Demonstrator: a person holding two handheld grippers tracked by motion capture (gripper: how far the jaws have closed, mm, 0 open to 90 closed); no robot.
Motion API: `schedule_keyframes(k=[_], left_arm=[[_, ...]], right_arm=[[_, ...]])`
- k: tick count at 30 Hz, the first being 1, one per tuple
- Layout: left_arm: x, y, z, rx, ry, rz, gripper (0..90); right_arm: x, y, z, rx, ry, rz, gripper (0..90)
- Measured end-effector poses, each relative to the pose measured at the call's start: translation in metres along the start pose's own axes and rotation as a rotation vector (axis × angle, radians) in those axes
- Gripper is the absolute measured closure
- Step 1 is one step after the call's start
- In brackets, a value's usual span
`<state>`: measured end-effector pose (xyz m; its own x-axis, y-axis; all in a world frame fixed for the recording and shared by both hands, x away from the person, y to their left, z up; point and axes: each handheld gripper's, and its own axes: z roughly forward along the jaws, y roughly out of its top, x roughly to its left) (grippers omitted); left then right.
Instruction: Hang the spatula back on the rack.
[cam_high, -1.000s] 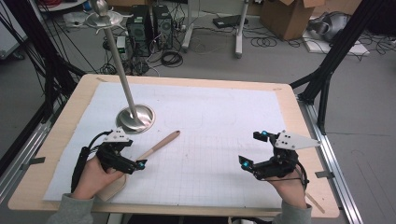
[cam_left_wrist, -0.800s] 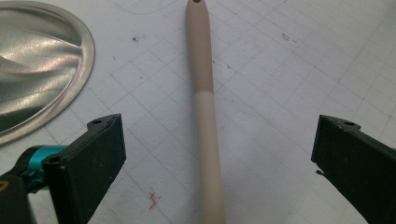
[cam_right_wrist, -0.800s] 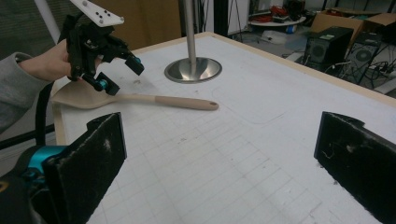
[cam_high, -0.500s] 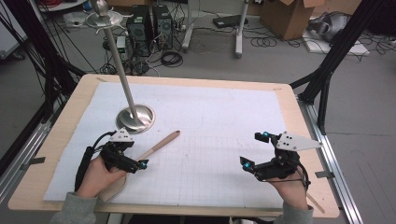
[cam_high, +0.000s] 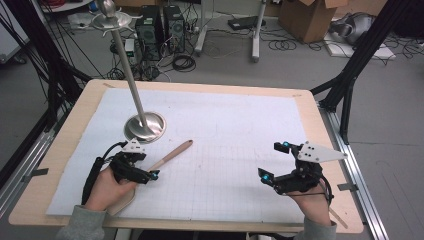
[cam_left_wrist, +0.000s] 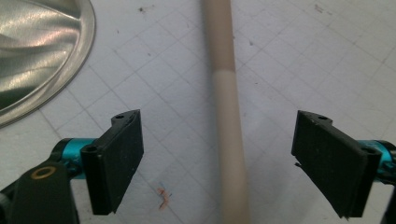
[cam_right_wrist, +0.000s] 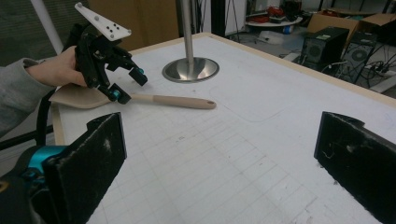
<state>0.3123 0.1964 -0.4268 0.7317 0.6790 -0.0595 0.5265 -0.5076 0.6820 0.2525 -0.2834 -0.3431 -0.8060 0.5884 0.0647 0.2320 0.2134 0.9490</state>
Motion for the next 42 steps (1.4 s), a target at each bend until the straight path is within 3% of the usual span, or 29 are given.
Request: schedule_keyframes(k=[8, 13, 28, 34, 42], left_arm=[[-0.0002, -0.0007, 0.0024, 0.027, -0.004, 0.01, 33.3], [-0.0001, -0.0017, 0.0052, 0.048, -0.005, 0.009, 37.9], [-0.001, -0.0022, 0.0039, 0.052, 0.034, 0.016, 54.6], [-0.0039, -0.0013, 0.0037, 0.057, 0.03, 0.035, 61.5], [-0.0051, -0.0014, 0.0038, 0.054, 0.019, 0.03, 67.7]], right_arm=[[-0.0003, -0.0001, -0.0006, -0.002, -0.003, -0.003, 1.3], [0.0001, 0.0001, -0.0014, -0.001, -0.002, 0.0, 1.3], [-0.0001, 0.0, -0.001, 0.0, -0.002, -0.002, 1.3], [-0.0001, -0.0001, -0.0009, 0.0, -0.003, -0.003, 1.3], [0.0005, 0.0001, -0.0013, 0.005, -0.001, 0.001, 1.3]])
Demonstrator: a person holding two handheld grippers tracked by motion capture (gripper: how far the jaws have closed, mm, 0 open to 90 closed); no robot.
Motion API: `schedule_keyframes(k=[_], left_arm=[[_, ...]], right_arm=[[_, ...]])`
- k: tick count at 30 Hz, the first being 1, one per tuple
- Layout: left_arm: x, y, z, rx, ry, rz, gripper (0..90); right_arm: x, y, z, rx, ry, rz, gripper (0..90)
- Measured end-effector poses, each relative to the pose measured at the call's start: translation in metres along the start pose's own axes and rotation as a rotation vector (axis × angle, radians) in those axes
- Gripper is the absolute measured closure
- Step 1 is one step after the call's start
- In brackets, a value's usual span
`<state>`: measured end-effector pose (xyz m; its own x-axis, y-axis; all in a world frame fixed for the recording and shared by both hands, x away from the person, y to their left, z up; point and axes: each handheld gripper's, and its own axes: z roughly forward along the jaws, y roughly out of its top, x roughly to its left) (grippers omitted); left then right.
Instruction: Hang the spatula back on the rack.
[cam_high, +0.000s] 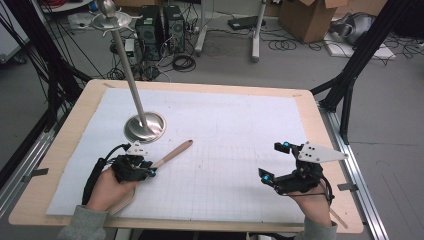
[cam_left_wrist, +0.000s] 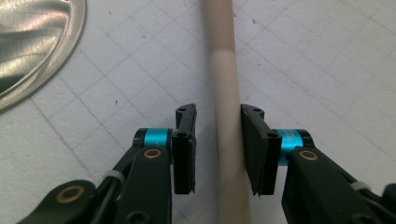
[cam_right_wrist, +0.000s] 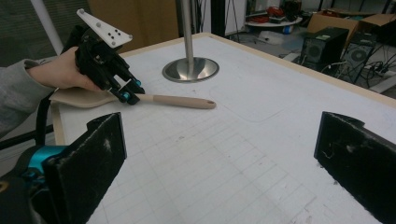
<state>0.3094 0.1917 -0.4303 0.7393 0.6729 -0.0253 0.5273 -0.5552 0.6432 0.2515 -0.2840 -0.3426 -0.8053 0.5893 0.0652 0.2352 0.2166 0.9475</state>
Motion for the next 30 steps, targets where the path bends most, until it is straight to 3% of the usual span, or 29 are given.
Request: schedule_keyframes(k=[2, 8, 30], left_arm=[[-0.0004, 0.0001, 0.0, -0.002, -0.016, -0.002, 72.1], [-0.0007, 0.0005, -0.0001, -0.001, -0.012, -0.018, 75.6], [0.0035, -0.0004, -0.0052, -0.016, -0.016, -0.039, 77.7]], right_arm=[[-0.0003, 0.0, 0.0005, -0.002, 0.0, -0.004, 1.3], [-0.0005, 0.0, 0.0008, -0.003, -0.001, -0.005, 1.3], [-0.0013, -0.0011, 0.0003, -0.001, -0.002, 0.002, 1.3]])
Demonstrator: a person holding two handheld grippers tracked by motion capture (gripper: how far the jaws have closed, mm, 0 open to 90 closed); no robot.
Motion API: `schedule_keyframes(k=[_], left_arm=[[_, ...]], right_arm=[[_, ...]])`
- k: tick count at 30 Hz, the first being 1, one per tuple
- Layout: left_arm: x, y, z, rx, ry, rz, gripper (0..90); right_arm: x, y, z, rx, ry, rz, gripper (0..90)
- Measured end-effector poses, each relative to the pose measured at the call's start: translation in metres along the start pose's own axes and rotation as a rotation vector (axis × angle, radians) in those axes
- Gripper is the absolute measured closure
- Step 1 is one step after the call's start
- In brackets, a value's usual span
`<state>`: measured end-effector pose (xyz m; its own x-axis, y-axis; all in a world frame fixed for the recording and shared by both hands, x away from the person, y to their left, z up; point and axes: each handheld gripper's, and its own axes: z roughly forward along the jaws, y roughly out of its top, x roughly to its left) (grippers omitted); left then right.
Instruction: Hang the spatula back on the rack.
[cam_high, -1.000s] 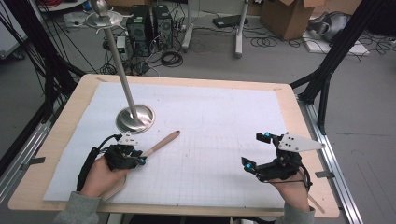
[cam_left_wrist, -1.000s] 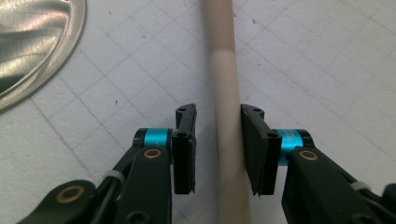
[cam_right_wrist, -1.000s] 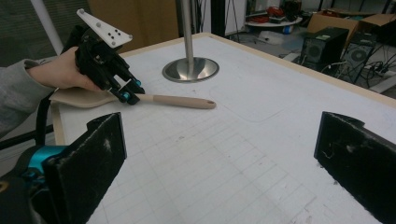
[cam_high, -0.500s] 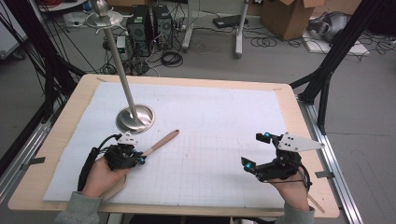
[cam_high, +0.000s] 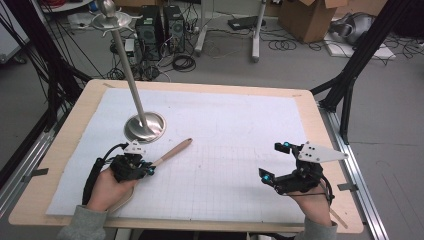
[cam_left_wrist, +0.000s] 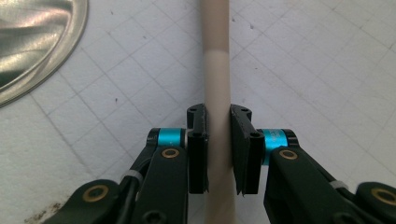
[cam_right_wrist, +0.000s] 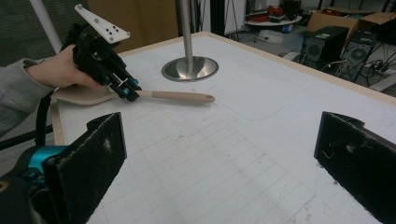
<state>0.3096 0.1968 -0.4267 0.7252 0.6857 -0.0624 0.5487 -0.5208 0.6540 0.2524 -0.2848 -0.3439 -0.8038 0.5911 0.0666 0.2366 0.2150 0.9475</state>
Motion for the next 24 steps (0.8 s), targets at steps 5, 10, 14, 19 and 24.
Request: schedule_keyframes(k=[5, 10, 14, 19, 24], left_arm=[[0.004, -0.001, -0.006, -0.013, 0.008, -0.012, 77.8], [0.007, -0.001, -0.016, -0.044, 0.014, -0.028, 77.9], [0.01, -0.001, -0.026, -0.062, 0.024, -0.03, 77.9], [0.011, -0.001, -0.036, -0.091, 0.035, -0.033, 78.0], [0.012, -0.001, -0.045, -0.115, 0.039, -0.04, 78.0]], right_arm=[[0.0, 0.0, 0.001, 0.003, 0.001, 0.0, 1.3], [0.0, 0.0, 0.0, 0.001, -0.002, -0.001, 1.3], [0.0, 0.0, 0.0, 0.001, -0.001, -0.001, 1.3], [0.0, 0.0, 0.001, 0.001, -0.001, 0.0, 1.3], [0.0, 0.001, 0.001, 0.001, -0.001, -0.004, 1.3]])
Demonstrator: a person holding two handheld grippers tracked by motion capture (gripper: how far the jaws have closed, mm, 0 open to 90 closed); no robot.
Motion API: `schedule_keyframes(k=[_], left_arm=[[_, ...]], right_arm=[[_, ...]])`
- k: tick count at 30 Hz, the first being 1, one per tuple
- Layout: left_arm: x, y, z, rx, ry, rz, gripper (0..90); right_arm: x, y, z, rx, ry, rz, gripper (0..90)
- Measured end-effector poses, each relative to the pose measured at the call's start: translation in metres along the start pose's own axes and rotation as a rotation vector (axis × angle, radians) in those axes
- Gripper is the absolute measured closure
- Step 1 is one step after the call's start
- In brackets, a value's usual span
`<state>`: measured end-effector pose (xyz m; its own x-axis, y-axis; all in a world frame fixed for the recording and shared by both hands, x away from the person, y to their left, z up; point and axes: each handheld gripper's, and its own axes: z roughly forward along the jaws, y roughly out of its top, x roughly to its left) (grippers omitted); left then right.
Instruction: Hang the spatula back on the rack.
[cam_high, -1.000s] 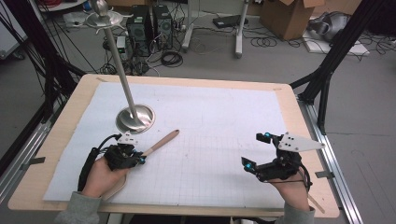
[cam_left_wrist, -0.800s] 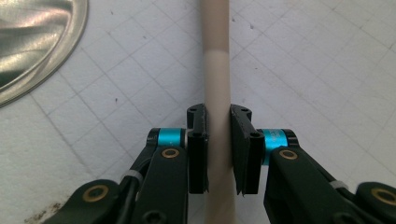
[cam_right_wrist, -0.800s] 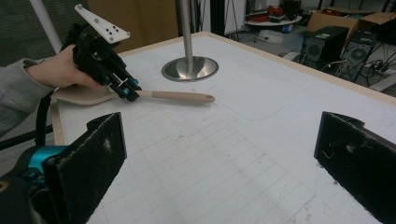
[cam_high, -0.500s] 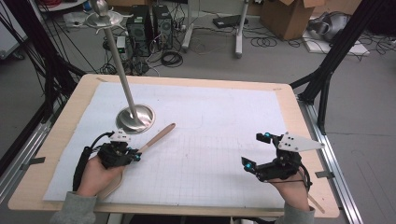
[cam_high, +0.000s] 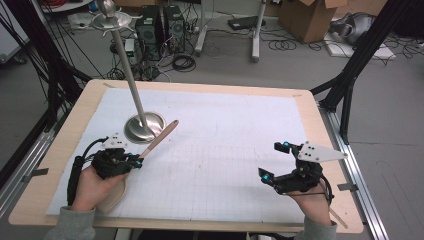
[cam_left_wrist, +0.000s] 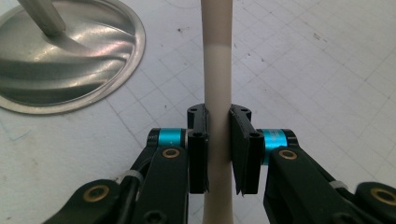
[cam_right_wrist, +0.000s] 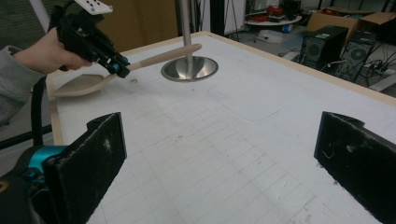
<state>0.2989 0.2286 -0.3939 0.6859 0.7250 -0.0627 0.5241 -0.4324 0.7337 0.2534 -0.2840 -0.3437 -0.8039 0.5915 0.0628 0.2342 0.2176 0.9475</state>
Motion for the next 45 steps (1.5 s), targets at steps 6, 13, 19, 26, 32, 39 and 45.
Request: schedule_keyframes(k=[6, 13, 19, 26, 32, 39, 45], left_arm=[[0.002, 0.0, -0.01, -0.034, -0.003, -0.007, 78.0], [0.009, -0.001, -0.023, -0.072, -0.017, -0.022, 78.0], [0.015, -0.002, -0.034, -0.111, -0.014, -0.031, 78.0], [0.025, -0.002, -0.043, -0.149, -0.022, -0.045, 78.0], [0.031, 0.002, -0.056, -0.179, -0.05, -0.052, 78.0], [0.038, 0.005, -0.07, -0.186, -0.023, -0.045, 78.0], [0.045, 0.004, -0.08, -0.189, -0.009, -0.054, 78.0]], right_arm=[[0.0, 0.0, 0.002, 0.004, 0.003, 0.001, 1.3], [0.0, 0.001, 0.005, 0.006, 0.004, -0.005, 1.3], [0.0, 0.001, 0.006, 0.014, 0.007, 0.001, 1.3], [-0.001, 0.001, 0.008, 0.017, 0.008, 0.001, 1.3], [-0.001, 0.001, 0.008, 0.017, 0.009, 0.0, 1.3], [0.0, 0.0, 0.008, 0.021, 0.011, -0.005, 1.3], [0.0, 0.0, 0.009, 0.025, 0.009, -0.005, 1.3]])
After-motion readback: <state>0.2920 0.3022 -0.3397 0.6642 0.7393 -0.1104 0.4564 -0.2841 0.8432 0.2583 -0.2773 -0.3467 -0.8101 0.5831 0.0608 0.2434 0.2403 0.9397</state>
